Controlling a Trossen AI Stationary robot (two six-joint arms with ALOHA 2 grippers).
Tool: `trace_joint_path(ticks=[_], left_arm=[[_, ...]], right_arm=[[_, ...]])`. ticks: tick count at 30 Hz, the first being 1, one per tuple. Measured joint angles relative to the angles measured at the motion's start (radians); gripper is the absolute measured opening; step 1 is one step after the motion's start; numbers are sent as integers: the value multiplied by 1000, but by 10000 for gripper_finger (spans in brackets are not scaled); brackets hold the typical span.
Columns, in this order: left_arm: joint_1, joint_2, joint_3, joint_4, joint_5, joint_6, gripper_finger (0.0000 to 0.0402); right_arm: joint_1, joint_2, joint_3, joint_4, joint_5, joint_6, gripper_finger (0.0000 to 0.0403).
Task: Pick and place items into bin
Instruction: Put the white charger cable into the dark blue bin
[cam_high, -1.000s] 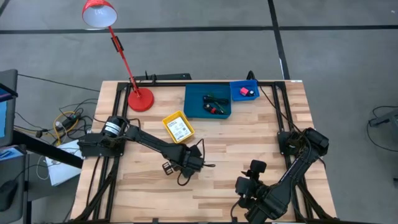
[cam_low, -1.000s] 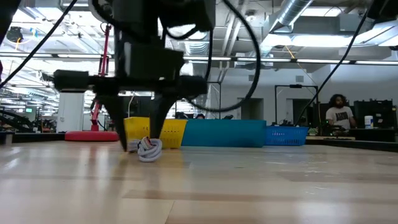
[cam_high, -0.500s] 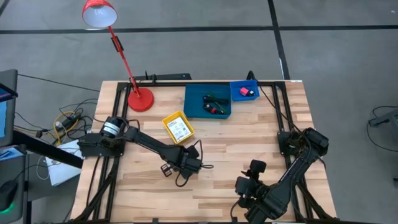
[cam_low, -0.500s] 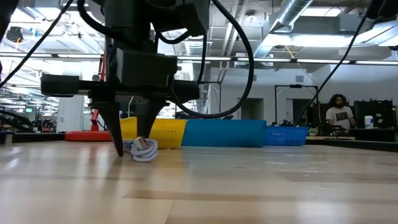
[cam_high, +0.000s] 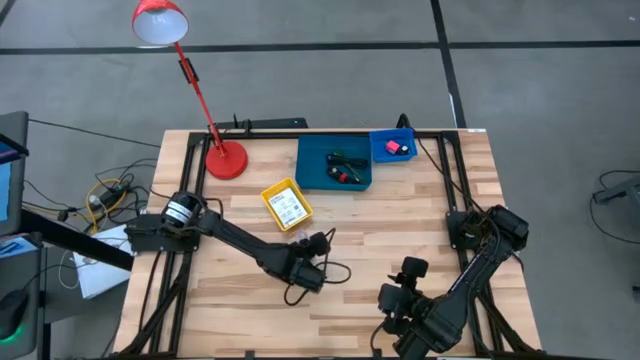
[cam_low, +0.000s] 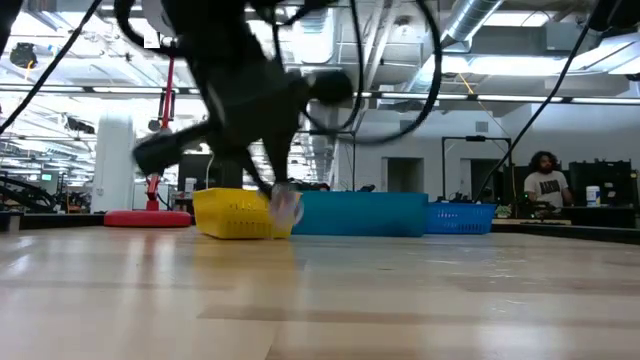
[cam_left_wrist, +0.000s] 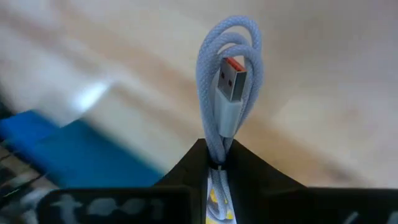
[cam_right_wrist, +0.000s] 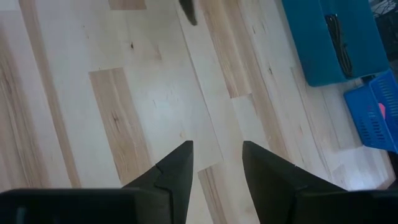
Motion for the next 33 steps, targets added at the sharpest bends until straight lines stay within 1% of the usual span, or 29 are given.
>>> trace_joint_path(ticks=[2, 6, 11, 14, 16, 19, 23, 28, 33], left_arm=[[-2, 0, 42, -40, -88, 20, 22], [20, -2, 159, -146, -177, 20, 22], [86, -3, 338, -289, -194, 10, 22], [151, -4, 447, -369, -194, 11, 22], [207, -4, 520, -415, -174, 11, 22], [307, -6, 619, -440, -92, 1, 22], [462, -6, 715, -383, 83, -51, 22], [641, -8, 736, -277, 329, -122, 22], [767, 20, 734, -198, 581, -186, 22]], right_arm=[[0, 0, 0, 0, 0, 0, 134], [0, 0, 0, 0, 0, 0, 133], [0, 0, 0, 0, 0, 0, 134], [0, 0, 0, 0, 0, 1, 133], [2, 0, 0, 2, -2, 1, 133], [3, 0, 0, 4, -3, 1, 134], [3, 0, 0, 5, -4, 1, 133], [5, 0, 0, 5, -5, 1, 134], [10, 1, 0, 3, -5, 1, 133]])
